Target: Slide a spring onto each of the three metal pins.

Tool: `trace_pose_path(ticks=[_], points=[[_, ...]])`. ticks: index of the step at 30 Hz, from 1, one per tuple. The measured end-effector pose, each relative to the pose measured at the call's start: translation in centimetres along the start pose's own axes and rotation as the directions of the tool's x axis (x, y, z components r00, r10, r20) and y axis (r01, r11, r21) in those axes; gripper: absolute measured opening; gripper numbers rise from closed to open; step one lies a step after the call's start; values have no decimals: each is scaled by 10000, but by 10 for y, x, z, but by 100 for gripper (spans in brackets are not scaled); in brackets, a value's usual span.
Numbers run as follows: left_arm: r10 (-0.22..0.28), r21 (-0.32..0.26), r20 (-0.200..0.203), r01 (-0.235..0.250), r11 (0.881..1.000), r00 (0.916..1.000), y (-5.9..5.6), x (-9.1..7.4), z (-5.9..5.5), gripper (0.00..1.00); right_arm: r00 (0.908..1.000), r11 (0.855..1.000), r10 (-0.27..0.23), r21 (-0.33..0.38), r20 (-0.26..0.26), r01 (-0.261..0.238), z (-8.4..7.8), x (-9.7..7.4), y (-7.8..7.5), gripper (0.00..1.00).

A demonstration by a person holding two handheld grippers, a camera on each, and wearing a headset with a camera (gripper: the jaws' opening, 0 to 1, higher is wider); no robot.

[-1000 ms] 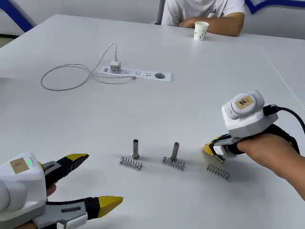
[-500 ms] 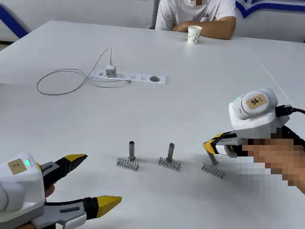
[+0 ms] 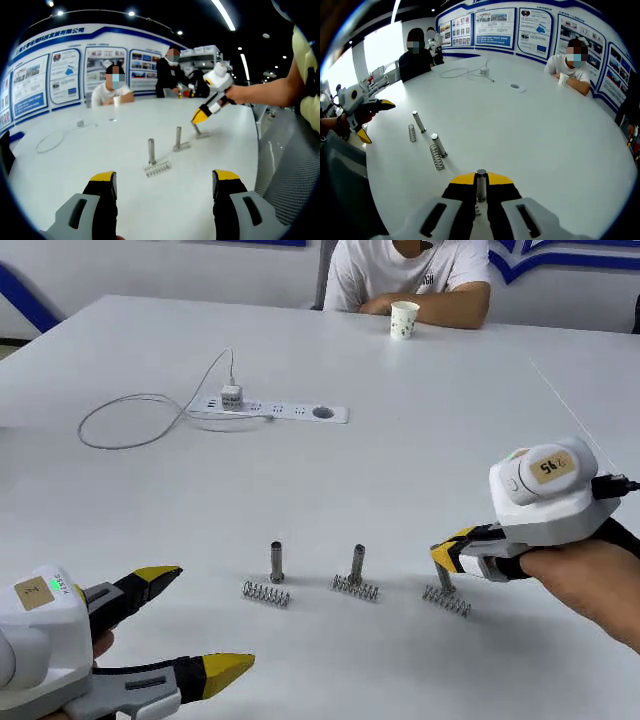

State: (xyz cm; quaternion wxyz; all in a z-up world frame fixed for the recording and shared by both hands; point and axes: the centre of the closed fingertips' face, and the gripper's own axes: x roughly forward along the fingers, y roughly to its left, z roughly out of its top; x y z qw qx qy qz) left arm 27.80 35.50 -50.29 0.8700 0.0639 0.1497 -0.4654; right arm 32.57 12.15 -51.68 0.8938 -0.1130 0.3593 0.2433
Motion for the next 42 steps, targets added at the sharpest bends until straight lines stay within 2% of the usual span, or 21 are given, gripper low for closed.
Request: trace_pose_path(ticks=[12,24,33,42], points=[[-44,162,22,44,9999,10000,-3,0,6,80,9994,10000,7,-60,351,-5,-5,-11,2,8],[-66,242,-6,66,9997,10000,-4,-2,7,79,9994,9999,48,-106,353,-44,-14,-20,4,9],[-58,272,-24,59,9996,10000,-5,-4,7,79,9997,9998,74,-177,223,-70,-20,-18,3,9],[-24,264,-28,25,9996,10000,-4,-6,7,79,9998,9998,151,-127,-147,-153,-31,-5,0,10]])
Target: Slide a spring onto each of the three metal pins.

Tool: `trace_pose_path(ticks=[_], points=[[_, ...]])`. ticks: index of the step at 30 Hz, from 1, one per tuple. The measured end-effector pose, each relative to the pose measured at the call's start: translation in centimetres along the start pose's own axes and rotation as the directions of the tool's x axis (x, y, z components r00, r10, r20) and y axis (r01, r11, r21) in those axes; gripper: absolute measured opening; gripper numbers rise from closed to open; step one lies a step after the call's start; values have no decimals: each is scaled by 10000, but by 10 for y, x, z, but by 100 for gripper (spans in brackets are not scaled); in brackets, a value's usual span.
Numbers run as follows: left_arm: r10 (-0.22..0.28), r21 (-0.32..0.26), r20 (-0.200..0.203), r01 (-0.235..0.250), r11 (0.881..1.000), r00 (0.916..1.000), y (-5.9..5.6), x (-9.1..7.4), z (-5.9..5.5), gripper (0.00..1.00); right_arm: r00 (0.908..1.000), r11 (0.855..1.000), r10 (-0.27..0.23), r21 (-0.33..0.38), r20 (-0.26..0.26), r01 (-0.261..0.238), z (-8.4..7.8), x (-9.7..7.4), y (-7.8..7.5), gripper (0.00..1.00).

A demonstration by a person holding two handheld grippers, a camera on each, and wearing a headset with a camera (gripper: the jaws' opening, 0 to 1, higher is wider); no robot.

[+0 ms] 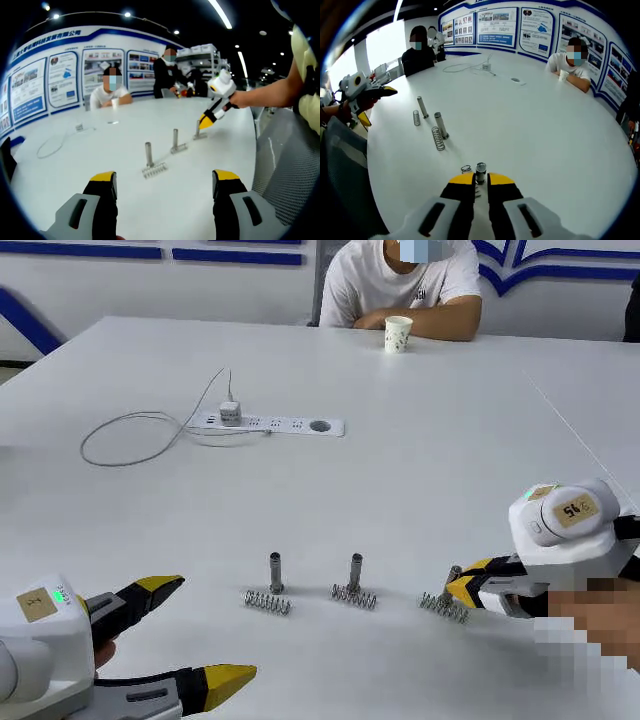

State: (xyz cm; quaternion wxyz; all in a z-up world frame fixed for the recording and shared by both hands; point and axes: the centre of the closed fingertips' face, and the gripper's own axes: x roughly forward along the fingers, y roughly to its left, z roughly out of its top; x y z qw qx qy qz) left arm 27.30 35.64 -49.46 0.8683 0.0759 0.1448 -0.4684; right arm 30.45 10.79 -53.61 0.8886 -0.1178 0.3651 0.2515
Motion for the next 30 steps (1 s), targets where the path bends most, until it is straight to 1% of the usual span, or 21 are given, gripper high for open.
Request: trace_pose_path(ticks=[5,7,9,12,16,20,25,30], points=[[39,-17,6,-39,10000,10000,0,-1,0,79,9996,10000,-12,-70,-283,10,-9,1,1,12],[54,-50,6,-54,10000,10000,1,-2,-1,79,9995,9999,90,50,-304,-88,-12,-1,2,12],[66,-60,-22,-66,10000,10000,2,-2,-3,79,9993,9999,121,21,-342,-120,-13,-3,3,12],[42,-82,-59,-42,10000,10000,0,-1,-4,79,9982,9996,283,-60,-520,-286,-19,-3,4,13],[-22,-63,-61,22,10000,10000,-2,2,-3,79,9969,9987,486,-90,-616,-493,-24,-2,7,13],[-38,-35,-64,38,10000,10000,-3,2,-2,79,9946,9965,724,-357,-746,-752,-28,0,16,13],[17,-90,-71,-17,10000,10000,-1,1,-4,79,9925,9938,916,-548,-814,-962,-29,0,18,14],[15,-103,-109,-16,9999,9999,-2,1,-5,79,9906,9920,1026,-645,-900,-1086,-34,0,18,15]])
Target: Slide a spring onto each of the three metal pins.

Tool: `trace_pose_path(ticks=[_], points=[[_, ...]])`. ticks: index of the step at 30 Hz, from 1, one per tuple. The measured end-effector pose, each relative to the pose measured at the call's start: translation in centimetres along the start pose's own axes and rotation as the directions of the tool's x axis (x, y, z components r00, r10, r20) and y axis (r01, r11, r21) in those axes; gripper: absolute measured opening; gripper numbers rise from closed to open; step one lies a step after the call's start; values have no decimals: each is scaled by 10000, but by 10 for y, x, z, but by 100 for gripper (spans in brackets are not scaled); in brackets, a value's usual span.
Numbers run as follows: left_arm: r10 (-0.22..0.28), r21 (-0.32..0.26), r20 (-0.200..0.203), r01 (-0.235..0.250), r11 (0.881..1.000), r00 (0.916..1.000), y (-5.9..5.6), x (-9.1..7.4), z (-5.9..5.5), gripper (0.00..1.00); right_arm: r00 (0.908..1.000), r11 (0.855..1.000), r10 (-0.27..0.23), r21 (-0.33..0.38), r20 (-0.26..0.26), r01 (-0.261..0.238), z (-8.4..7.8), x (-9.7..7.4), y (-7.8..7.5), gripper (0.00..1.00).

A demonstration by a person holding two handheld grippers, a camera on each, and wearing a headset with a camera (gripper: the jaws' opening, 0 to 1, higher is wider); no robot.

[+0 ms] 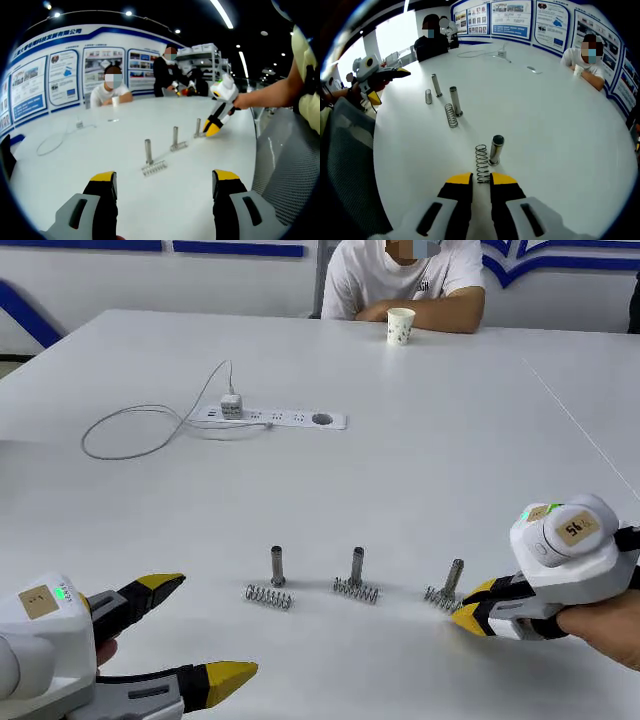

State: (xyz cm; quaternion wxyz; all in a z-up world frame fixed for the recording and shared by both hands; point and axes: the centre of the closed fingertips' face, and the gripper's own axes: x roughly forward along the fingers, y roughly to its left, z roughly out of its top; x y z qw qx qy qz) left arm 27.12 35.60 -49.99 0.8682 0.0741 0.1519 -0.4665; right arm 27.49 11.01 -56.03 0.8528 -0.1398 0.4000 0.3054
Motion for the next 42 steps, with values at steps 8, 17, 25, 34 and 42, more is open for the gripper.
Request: trace_pose_path(ticks=[8,17,25,34,42], points=[[-33,-20,0,33,10000,10000,-1,2,0,79,9999,10000,62,-1,-113,-62,-7,1,0,15],[-65,-17,-5,65,10000,10000,-1,3,0,79,9999,9997,-78,-225,86,80,-1,-4,-1,12],[-75,-51,10,75,10000,10000,-2,2,-1,79,9996,9955,-280,-904,98,288,11,-15,4,12],[-108,-35,24,108,9999,9999,-3,2,-1,79,9993,9921,-354,-1202,86,362,23,-22,7,12],[-103,-46,56,103,9999,9999,-3,2,0,79,9996,9925,-265,-1200,-92,252,29,-26,9,12]])
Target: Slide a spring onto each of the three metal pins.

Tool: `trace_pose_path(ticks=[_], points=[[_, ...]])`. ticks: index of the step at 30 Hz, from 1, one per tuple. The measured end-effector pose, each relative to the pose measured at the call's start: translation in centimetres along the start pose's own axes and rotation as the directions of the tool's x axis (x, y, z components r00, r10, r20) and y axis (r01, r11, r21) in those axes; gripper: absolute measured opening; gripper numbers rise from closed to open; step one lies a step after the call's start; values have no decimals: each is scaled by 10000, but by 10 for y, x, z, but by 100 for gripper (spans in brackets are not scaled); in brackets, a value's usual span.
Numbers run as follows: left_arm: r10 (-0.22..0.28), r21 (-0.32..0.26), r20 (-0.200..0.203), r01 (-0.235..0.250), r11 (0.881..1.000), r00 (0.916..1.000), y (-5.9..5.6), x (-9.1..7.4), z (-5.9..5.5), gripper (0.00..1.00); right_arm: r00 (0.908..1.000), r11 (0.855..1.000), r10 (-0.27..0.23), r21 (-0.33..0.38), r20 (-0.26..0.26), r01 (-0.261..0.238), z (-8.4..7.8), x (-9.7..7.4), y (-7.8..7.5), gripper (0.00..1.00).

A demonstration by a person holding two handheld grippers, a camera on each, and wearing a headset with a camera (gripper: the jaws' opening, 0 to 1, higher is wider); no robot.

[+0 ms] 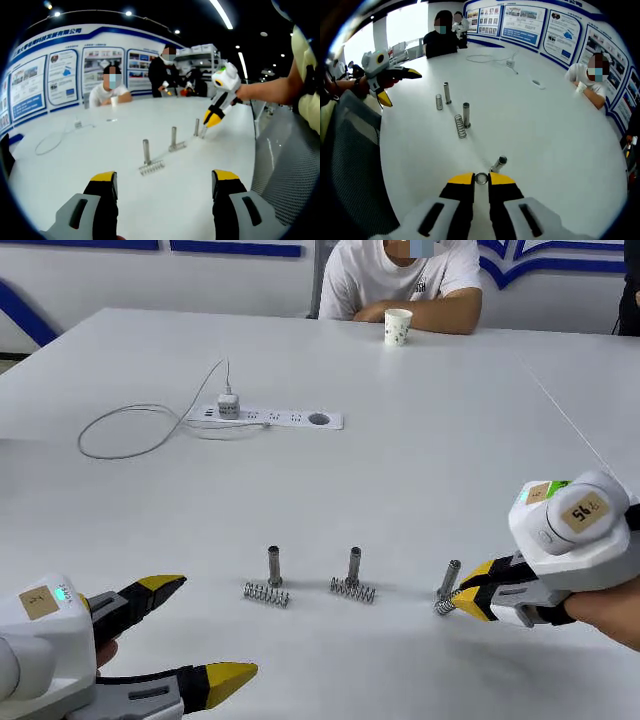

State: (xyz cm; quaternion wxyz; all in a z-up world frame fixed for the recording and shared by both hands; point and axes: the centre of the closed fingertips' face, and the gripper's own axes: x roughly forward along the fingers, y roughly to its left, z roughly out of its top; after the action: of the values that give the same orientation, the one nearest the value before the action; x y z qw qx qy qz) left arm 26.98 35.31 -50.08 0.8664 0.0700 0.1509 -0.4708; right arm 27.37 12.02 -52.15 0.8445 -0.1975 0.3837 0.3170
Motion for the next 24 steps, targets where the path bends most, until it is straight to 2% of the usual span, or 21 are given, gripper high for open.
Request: trace_pose_path(ticks=[24], points=[[-33,-89,55,33,10000,10000,-2,1,-3,78,9993,9985,301,473,-244,-289,3,-7,5,12]])
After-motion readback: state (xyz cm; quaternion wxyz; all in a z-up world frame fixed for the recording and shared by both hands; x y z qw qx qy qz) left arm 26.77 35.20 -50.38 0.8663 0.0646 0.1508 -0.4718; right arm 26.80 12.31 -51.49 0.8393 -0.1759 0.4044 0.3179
